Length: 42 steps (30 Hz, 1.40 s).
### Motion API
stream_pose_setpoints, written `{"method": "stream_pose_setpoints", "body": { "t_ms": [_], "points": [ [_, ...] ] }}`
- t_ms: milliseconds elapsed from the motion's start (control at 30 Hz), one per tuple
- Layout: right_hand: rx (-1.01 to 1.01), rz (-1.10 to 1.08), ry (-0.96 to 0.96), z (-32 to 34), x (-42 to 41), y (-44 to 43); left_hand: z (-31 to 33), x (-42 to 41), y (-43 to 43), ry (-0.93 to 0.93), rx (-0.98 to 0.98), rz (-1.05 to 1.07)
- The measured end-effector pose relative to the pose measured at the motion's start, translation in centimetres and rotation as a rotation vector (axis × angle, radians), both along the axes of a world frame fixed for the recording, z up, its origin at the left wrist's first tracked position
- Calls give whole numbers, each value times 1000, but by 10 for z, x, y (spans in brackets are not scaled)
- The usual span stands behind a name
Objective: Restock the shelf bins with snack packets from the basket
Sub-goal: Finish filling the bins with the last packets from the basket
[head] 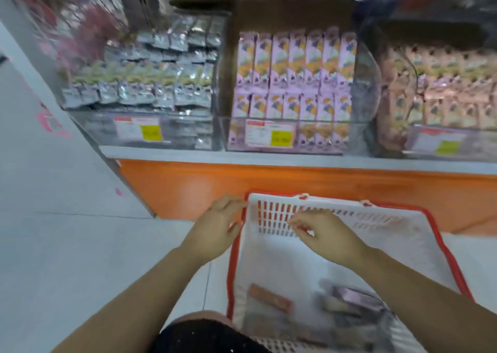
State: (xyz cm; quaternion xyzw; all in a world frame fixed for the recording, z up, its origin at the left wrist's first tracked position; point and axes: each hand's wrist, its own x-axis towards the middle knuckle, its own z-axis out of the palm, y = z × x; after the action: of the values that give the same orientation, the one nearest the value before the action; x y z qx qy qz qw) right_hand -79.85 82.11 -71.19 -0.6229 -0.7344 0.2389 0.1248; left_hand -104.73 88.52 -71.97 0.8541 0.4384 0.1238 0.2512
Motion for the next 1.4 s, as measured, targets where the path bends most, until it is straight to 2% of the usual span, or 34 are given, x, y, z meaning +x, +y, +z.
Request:
{"method": "stream_pose_setpoints", "body": {
  "t_ms": [100,167,333,400,533,667,767,833,900,967,1033,1233,1300,1400],
  "points": [
    [-323,-27,-156,-30,34,-15,-22,8,2,209,-70,-89],
    [-443,-29,-252,-51,53,-24,-30,13,1,295,-99,-111],
    [-687,52,-403,-108,69,-47,-39,20,-8,289,-182,-53],
    [-703,103,-499,-137,66,-57,-44,21,-8,259,-185,-40],
    [-590,249,-748,-179,58,-72,-50,20,-7,238,-187,-46],
    [-493,275,-805,-200,53,-83,-54,20,-8,245,-207,-42],
    [-348,244,-735,-202,48,-81,-57,19,-8,245,-219,-41],
    [-385,240,-655,-192,43,-74,-58,18,-7,255,-211,-46],
    [-516,126,-432,-175,37,-60,-58,18,-6,267,-202,-56],
    [-558,-28,-138,-152,30,-40,-56,19,-5,297,-193,-75],
    [-566,-96,40,-120,20,-21,-52,20,-4,363,-189,-90],
    [-446,-44,261,-15,6,5,-25,20,1,512,-259,-143],
    [-433,-71,400,21,3,2,-11,17,0,406,-329,-133],
    [-393,-87,537,67,-4,-4,21,10,-11,74,-421,1]
  ]
}}
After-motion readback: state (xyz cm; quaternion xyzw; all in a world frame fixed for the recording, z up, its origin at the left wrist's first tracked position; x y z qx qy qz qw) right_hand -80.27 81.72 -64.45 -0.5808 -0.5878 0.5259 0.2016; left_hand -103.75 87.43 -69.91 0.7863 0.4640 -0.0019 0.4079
